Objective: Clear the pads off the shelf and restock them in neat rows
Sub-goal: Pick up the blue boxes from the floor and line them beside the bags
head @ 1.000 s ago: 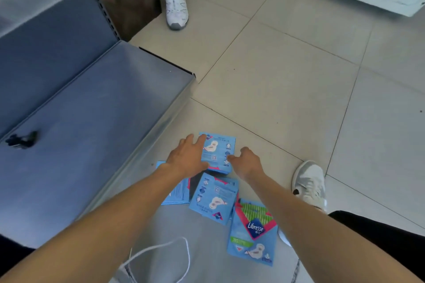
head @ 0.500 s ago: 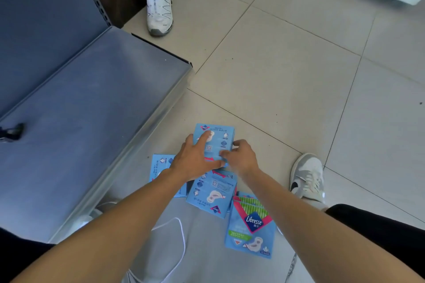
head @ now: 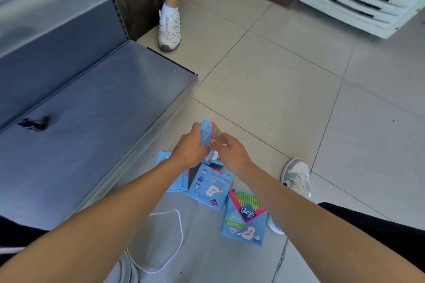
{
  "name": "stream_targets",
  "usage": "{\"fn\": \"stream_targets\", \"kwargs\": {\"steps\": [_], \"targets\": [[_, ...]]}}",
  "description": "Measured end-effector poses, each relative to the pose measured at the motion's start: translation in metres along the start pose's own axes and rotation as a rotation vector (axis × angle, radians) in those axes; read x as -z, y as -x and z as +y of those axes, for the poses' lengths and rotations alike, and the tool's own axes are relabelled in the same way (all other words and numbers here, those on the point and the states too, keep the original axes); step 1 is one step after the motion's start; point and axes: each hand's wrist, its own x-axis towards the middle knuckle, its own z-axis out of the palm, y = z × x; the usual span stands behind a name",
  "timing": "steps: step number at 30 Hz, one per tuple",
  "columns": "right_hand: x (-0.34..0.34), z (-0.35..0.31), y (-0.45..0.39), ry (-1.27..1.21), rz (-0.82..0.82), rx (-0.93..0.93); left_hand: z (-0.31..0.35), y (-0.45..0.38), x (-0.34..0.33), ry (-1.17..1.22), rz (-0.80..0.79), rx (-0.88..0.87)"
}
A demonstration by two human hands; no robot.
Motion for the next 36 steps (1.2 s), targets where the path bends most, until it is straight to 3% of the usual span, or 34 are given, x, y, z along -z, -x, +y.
{"fn": "stream_targets", "kwargs": {"steps": [11, 20, 30, 36], "targets": [[0.007, 0.045, -0.055, 0.202, 0.112, -0.291, -0.062, -0.025, 0.031, 0.141, 0.068, 0.115], [-0.029, 0.075, -0.104, 0.103, 0.115, -0.500, -0.088, -0.051, 0.026, 0.305, 0.079, 0.180], [-0.035, 0.094, -0.107, 0.086, 0.093, -0.466, -0.091, -0.051, 0.021, 0.343, 0.024, 0.184], [-0.012, 0.094, -0.090, -0.052, 0.110, -0.423, -0.079, -0.042, 0.026, 0.367, 0.036, 0.170]]}}
